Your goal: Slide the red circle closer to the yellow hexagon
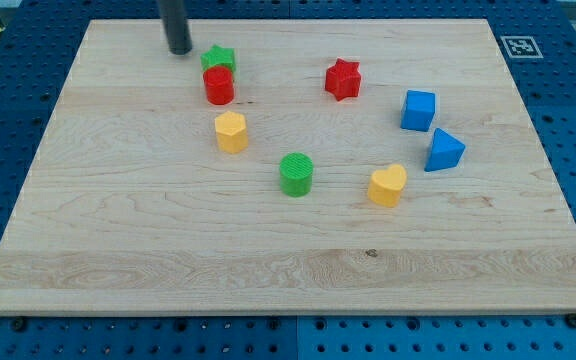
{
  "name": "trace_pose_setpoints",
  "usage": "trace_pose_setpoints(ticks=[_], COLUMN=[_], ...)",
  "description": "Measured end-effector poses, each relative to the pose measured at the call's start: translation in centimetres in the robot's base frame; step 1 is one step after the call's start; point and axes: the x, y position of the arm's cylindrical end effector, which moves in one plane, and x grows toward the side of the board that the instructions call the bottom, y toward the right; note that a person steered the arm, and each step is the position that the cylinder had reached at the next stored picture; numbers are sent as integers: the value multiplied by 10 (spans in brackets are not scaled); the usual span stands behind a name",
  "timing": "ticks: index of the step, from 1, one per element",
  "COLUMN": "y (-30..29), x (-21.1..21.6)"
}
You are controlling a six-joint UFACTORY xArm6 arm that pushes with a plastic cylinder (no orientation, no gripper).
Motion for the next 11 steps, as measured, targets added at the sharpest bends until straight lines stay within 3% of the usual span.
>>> trace_pose_setpoints(ticks=[1,2,4,7,9,11], y=[-36,-29,4,125,119,119], x=[7,35,50,72,107,114])
